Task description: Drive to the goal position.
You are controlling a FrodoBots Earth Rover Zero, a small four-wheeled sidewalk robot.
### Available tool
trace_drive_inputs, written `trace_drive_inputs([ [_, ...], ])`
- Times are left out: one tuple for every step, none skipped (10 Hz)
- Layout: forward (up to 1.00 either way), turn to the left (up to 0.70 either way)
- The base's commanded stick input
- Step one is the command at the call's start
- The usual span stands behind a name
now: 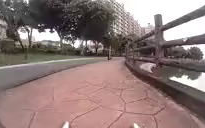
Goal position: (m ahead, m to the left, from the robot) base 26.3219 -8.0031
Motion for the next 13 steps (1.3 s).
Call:
trace_drive_inputs([
  [0.7,0.0],
  [0.7,0.0],
  [0.7,0.0],
  [0.7,0.0],
  [0.7,0.0],
  [0.7,0.0],
  [0.7,0.0],
  [0.7,0.0],
  [0.7,0.0],
  [0.7,0.0],
  [0.7,0.0],
  [0.7,0.0],
  [0.7,0.0],
])
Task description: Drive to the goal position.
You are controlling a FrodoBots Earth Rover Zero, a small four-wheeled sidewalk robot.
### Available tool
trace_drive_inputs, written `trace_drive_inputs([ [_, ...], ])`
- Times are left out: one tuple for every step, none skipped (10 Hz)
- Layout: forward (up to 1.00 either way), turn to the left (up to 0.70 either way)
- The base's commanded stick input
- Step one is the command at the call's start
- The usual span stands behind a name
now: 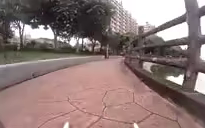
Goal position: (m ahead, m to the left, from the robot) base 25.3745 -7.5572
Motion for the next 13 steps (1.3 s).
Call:
trace_drive_inputs([
  [0.7,0.0],
  [0.7,0.0],
  [0.7,0.0],
  [0.7,0.0],
  [0.7,0.0],
  [0.7,0.0],
  [0.7,0.0],
  [0.7,0.0],
  [0.7,0.0],
  [0.7,0.0],
  [0.7,0.0],
  [0.7,0.0],
  [0.7,0.0],
])
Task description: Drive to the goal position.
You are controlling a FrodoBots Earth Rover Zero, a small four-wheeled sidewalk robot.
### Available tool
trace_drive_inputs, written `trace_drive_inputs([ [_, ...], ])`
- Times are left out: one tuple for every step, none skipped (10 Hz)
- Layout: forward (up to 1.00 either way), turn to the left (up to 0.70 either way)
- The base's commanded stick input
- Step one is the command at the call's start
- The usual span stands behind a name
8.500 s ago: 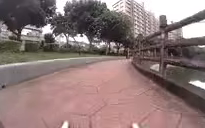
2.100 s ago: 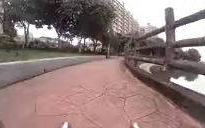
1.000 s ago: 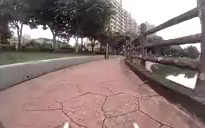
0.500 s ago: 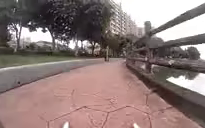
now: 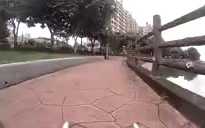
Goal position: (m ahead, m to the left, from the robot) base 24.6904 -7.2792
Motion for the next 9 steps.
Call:
trace_drive_inputs([
  [0.7,0.0],
  [0.7,0.0],
  [0.7,-0.03],
  [0.7,-0.07],
  [0.7,-0.02],
  [0.7,-0.01],
  [0.7,0.0],
  [0.7,0.0],
  [0.7,0.0],
])
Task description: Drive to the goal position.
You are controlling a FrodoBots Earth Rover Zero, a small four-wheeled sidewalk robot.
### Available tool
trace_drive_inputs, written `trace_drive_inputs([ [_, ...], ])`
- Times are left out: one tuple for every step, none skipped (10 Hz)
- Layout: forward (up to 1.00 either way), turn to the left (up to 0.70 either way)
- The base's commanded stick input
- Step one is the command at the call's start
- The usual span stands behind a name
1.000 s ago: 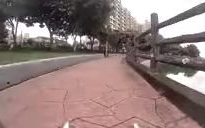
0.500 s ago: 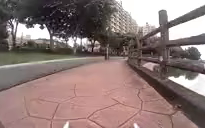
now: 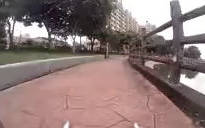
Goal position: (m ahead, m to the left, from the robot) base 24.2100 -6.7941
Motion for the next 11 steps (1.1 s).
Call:
trace_drive_inputs([
  [0.7,0.0],
  [0.7,0.0],
  [0.7,0.0],
  [0.7,0.0],
  [0.7,0.0],
  [0.7,0.0],
  [0.7,-0.08],
  [0.7,-0.18],
  [0.7,-0.3],
  [0.7,-0.3],
  [0.7,-0.28],
])
